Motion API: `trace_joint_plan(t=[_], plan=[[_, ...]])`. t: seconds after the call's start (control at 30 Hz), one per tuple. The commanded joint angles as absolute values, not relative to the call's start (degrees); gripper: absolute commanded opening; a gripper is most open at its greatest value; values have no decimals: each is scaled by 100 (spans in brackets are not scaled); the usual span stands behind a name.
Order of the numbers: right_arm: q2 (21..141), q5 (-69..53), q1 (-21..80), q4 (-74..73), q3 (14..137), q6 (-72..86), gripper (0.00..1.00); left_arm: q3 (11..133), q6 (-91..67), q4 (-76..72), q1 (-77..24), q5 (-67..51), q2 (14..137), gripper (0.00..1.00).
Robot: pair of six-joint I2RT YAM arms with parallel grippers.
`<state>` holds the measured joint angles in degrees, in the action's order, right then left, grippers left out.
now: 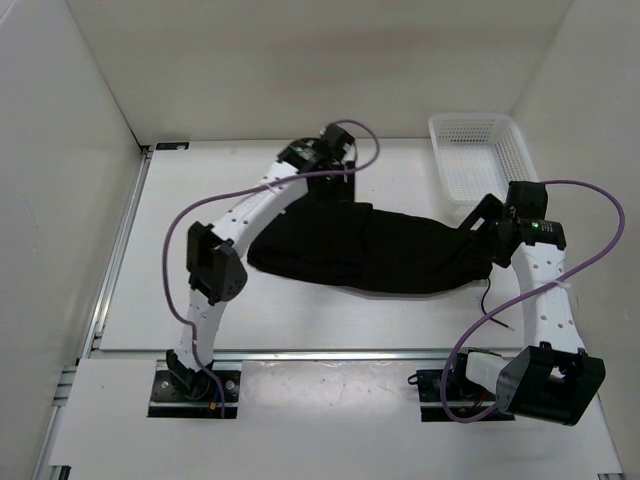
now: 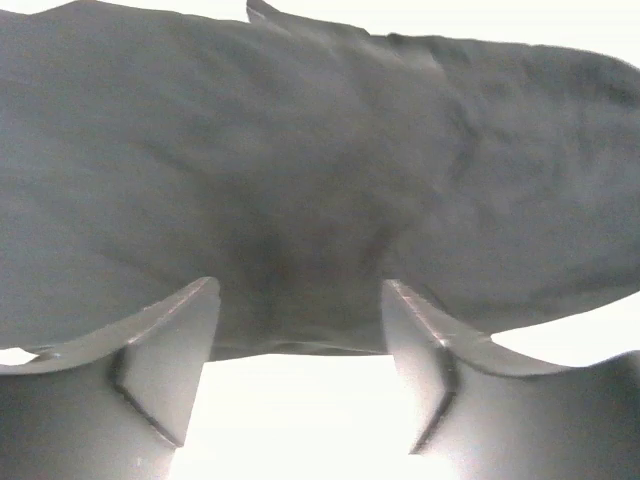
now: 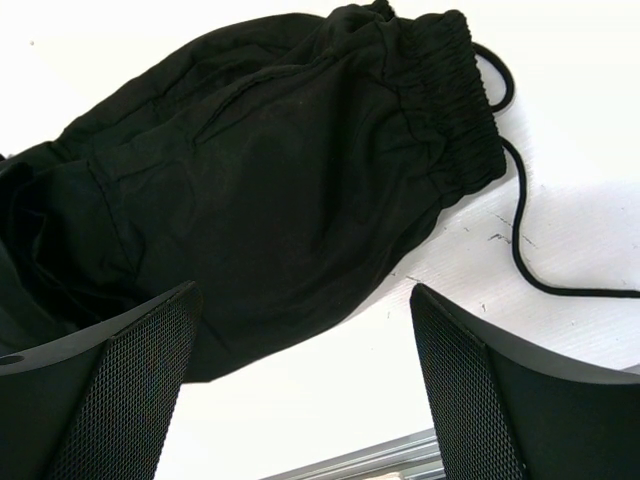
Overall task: Fold and stack the trousers
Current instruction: Fold the trousers
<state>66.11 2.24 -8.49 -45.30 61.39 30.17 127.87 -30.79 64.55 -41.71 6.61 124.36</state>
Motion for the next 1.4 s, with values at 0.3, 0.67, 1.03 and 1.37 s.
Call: trace_joint_plan(t=[0.3, 0.67, 1.03, 1.37], plan=[[6566, 325, -826, -4544, 6390, 2909, 90, 10530, -2672, 5722, -1952, 378, 11443, 87], [6565, 378, -826, -4597, 6390, 2856, 91, 9923, -2338, 5229, -1327, -334, 12295, 95], [6618, 431, -826, -4597, 6442, 2856, 91, 9756, -2338, 5159, -1257, -432, 12306, 10], [7029, 62, -826, -4597, 6495, 2743, 90, 10869, -2408, 6169, -344, 1098, 11101, 10]])
